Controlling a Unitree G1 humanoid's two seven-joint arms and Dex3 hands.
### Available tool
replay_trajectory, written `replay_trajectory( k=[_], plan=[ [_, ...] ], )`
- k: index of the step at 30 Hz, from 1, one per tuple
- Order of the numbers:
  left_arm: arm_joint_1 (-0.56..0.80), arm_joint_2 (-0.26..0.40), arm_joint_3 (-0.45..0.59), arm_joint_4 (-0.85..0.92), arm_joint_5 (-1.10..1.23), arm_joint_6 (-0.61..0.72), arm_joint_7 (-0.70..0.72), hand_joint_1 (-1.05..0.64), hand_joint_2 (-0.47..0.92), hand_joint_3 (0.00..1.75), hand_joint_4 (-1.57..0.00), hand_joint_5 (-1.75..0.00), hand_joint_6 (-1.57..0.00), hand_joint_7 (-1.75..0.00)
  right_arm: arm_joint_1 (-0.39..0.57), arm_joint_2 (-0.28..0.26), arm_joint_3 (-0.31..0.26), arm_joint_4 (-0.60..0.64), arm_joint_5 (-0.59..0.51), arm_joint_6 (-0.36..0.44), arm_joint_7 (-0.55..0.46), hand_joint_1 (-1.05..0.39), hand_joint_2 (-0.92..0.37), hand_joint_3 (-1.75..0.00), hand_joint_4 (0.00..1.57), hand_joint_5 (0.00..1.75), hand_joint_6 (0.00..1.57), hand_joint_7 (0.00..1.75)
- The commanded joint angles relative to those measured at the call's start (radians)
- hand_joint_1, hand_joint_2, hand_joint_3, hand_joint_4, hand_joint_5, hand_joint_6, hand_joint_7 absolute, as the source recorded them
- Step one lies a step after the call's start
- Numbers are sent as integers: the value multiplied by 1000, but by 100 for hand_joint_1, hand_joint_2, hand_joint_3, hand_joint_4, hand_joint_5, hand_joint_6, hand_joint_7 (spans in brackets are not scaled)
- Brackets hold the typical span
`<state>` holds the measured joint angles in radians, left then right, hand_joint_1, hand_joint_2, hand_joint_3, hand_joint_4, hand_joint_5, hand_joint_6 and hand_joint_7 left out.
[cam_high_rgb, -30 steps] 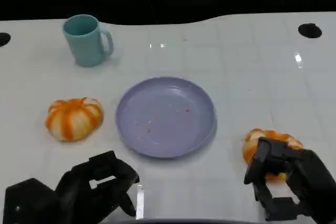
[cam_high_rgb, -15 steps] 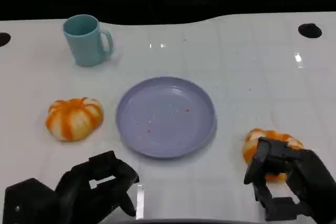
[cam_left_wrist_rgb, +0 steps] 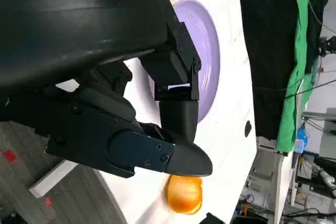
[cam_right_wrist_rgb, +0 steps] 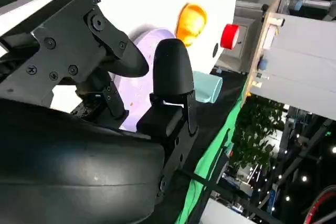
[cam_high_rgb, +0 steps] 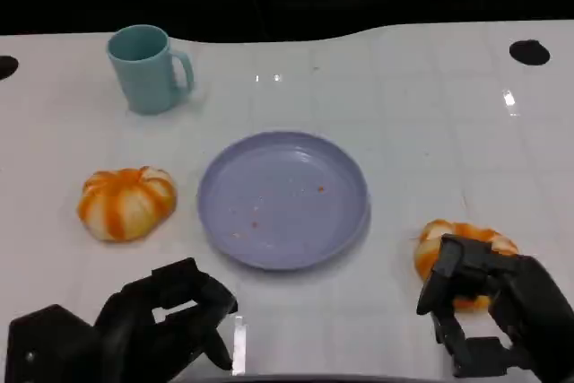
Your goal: Grasp the bread from the table and place it into the plate.
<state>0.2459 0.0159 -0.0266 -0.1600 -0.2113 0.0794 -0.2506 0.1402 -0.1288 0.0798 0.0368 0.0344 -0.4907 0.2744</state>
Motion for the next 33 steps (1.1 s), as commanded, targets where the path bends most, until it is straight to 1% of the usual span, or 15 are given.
replay_trajectory(
  k=[1,3,4,6,7,8,10,11,13,14,18,20,23,29,33],
  plan=[
    [-5,9,13,7,-6,-14,-1,-79,92,15,-95,-152,-88,-127,-29,-17,-24,13,-17,-67,-13,-5,-48,-115,78,150,78,106],
    [-5,10,13,6,-5,-14,0,-79,92,15,-95,-152,-88,-127,-39,-26,-30,10,-37,-80,-20,-10,-53,-100,72,138,76,94],
    [-5,10,13,5,-6,-14,-1,-79,92,15,-95,-153,-87,-127,-44,-32,-32,8,-47,-84,-22,-12,-56,-91,66,132,72,86],
    [-4,11,12,1,-4,-8,2,-79,92,15,-95,-153,-87,-127,-51,-53,-35,-13,-79,-66,-22,-16,-60,-81,58,124,64,78],
    [-3,11,12,0,-2,-6,3,-79,92,15,-95,-153,-87,-127,-53,-78,-38,-40,-125,-42,-23,-18,-61,-78,54,121,61,75],
    [-3,12,12,1,-1,-10,2,-79,92,15,-95,-153,-87,-127,-55,-102,-42,-68,-176,-18,-25,-25,-66,-61,46,113,51,70],
    [-3,12,11,4,0,-16,-1,-79,92,16,-94,-153,-87,-127,-56,-141,-47,-123,-251,35,-22,-33,-78,-33,39,102,45,61],
    [-3,12,11,5,0,-18,-2,-79,92,16,-94,-153,-87,-127,-55,-155,-49,-148,-274,61,-19,-38,-83,-20,35,95,43,52],
    [-3,13,10,8,-1,-22,-5,-79,92,16,-94,-153,-86,-127,-57,-193,-51,-201,-336,110,-10,-42,-87,-8,32,85,43,39],
    [-3,13,9,9,2,-24,-4,-78,92,17,-94,-153,-86,-127,-59,-215,-52,-226,-373,131,-6,-44,-87,-4,28,79,41,31],
    [-3,13,6,7,3,-22,-2,-78,92,17,-94,-154,-86,-128,-62,-271,-47,-295,-455,208,19,-43,-83,0,23,61,40,15],
    [-3,12,5,8,1,-23,-4,-78,92,17,-94,-154,-86,-128,-60,-293,-42,-329,-502,249,31,-44,-81,0,23,51,42,10],
    [-2,13,3,4,6,-18,1,-79,92,17,-93,-154,-86,-128,-58,-326,-28,-386,-608,299,46,-47,-80,0,24,43,43,6],
    [-4,10,-1,4,5,-18,0,-79,92,16,-94,-154,-86,-128,-55,-359,1,-474,-747,387,97,-46,-77,0,23,39,44,4],
    [-5,12,-2,8,4,-22,-3,-80,92,16,-94,-154,-86,-129,-54,-362,14,-501,-804,413,100,-46,-76,0,26,39,46,4]
  ],
)
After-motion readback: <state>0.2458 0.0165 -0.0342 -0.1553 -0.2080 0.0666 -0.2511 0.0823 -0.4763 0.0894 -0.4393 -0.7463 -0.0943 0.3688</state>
